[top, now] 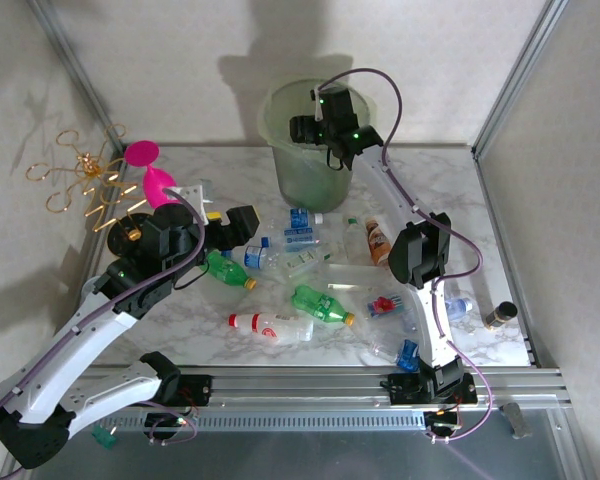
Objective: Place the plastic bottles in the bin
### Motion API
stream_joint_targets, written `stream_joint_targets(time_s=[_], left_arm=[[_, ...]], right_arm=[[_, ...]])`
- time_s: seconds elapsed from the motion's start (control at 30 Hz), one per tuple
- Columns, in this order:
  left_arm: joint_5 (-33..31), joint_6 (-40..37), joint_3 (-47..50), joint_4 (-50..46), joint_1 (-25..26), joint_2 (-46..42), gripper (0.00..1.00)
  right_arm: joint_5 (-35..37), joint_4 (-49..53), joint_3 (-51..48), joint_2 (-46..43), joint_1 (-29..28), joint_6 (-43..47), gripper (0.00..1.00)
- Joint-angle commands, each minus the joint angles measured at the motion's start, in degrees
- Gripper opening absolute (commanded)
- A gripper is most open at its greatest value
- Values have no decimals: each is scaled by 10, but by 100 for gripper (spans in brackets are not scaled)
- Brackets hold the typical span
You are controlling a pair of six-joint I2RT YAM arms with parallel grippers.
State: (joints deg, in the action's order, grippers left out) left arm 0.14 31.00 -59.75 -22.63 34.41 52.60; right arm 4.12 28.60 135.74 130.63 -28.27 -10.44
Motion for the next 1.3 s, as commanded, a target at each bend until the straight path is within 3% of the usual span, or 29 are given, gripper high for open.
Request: stream_joint_targets(time_s=[0.0,0.4,0.7,0.9,1.03,1.27], left_arm=[[-8,-13,-8,-8,3,-11,94],[-23,-8,-24,-29,3,-11,95],[-34,3,-36,-48,3,-22,95],[-50,22,-33,-68,2,-30,96],[-61,48,-24,-92,2,-27,97],[-89,192,8,-136,-5,-2,99]], right_arm=[[2,-21,-1,-17,1,6,81],[10,-28,2,-68,1,28,81],[5,-59,-40,-179,-1,31,81],[1,-100,-202,-310,-16,7,81],[-14,-194,-416,-452,-32,-43,80],[30,-227,-649,-630,-62,-73,80]])
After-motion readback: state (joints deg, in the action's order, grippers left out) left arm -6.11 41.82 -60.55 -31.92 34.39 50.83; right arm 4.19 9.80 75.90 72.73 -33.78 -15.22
